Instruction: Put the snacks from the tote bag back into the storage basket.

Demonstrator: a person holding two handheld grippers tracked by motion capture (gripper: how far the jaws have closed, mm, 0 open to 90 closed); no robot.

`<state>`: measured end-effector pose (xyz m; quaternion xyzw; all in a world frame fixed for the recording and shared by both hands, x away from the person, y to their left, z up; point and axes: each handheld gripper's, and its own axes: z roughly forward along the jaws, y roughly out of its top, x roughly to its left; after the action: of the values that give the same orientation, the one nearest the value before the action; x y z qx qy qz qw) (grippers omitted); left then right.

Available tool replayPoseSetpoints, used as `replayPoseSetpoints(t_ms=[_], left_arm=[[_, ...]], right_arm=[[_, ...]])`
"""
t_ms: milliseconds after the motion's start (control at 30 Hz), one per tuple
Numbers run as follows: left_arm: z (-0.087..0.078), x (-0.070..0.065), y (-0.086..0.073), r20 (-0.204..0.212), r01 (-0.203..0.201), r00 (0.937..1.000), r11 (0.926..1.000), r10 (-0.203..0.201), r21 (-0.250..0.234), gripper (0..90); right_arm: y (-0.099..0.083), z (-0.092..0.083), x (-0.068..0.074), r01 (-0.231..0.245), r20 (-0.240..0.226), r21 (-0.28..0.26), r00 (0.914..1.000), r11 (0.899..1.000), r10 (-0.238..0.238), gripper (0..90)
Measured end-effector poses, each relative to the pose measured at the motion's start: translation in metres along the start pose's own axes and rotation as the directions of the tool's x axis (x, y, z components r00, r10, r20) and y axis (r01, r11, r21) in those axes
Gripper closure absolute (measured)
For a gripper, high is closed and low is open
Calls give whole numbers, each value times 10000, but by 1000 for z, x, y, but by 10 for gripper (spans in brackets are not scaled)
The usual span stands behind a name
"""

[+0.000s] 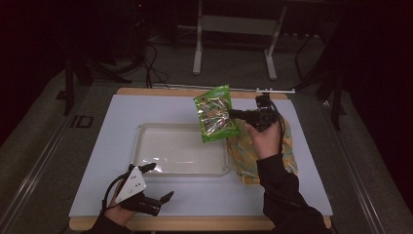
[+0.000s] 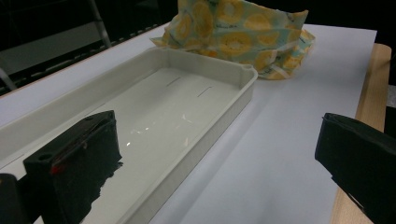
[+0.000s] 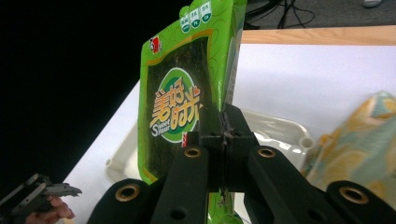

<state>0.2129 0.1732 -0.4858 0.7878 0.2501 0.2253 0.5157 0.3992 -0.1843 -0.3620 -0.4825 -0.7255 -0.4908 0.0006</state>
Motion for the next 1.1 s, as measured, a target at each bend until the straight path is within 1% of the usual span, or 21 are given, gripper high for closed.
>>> replayPoseSetpoints(t_ms=[67, 233, 333, 367, 400, 500, 533, 567, 700, 733, 800, 833, 900, 1000, 1033, 1067, 1100], left_arm=[[0, 0, 0, -8, 4, 10000, 10000, -4, -29, 4], [0, 0, 0, 8, 3, 10000, 10000, -3, -22, 4], [0, 0, 0, 14, -15, 10000, 10000, 15, -31, 4], [0, 0, 0, 2, -17, 10000, 10000, 17, -32, 4], [0, 0, 0, 9, -19, 10000, 10000, 19, -39, 4], [0, 0, 0, 20, -20, 10000, 10000, 20, -27, 4], [0, 0, 0, 20, -20, 10000, 10000, 20, -27, 4], [0, 0, 0, 33, -24, 10000, 10000, 24, -32, 4], [0, 0, 0, 55, -61, 10000, 10000, 61, -17, 4], [-1, 0, 0, 40, -50, 10000, 10000, 50, -11, 4], [0, 0, 0, 45, -30, 10000, 10000, 30, -35, 4], [0, 0, 0, 45, -45, 10000, 10000, 45, -18, 4], [0, 0, 0, 60, -51, 10000, 10000, 51, -17, 4], [0, 0, 0, 47, -37, 10000, 10000, 37, -15, 4], [0, 0, 0, 47, -37, 10000, 10000, 37, -15, 4], [0, 0, 0, 42, -39, 10000, 10000, 39, -15, 4], [1, 0, 0, 46, -46, 10000, 10000, 46, -5, 4]], right_arm=[[-2, 4, 3, -3, -2, -7, 10000, 10000, 3, 889], [-7, 12, 6, -124, -121, -223, 9999, 9997, 121, 889], [-14, 23, 8, -151, -482, -281, 9987, 9995, 138, 889], [-14, 23, 8, -151, -482, -281, 9987, 9995, 138, 889], [-17, 27, 9, -149, -486, -305, 9987, 9994, 134, 889], [-22, 31, 9, -381, -565, -514, 9978, 9980, 352, 890], [-22, 31, 9, -381, -565, -514, 9978, 9980, 352, 890], [-26, 34, 8, -531, -606, -520, 9969, 9972, 499, 889], [-30, 39, 5, -650, -625, -444, 9961, 9969, 621, 890], [-35, 41, 2, -867, -648, -527, 9944, 9948, 832, 890], [-36, 41, 1, -934, -654, -554, 9938, 9941, 897, 890], [-40, 43, -1, -1087, -680, -549, 9922, 9926, 1048, 890], [-45, 45, -4, -1185, -635, -609, 9914, 9911, 1147, 889], [-54, 45, -8, -1514, -738, -770, 9866, 9855, 1458, 889], [-54, 45, -8, -1514, -738, -770, 9866, 9855, 1458, 889], [-61, 44, -11, -1697, -715, -927, 9840, 9811, 1635, 889], [-64, 44, -12, -1755, -659, -1019, 9834, 9792, 1693, 889]])
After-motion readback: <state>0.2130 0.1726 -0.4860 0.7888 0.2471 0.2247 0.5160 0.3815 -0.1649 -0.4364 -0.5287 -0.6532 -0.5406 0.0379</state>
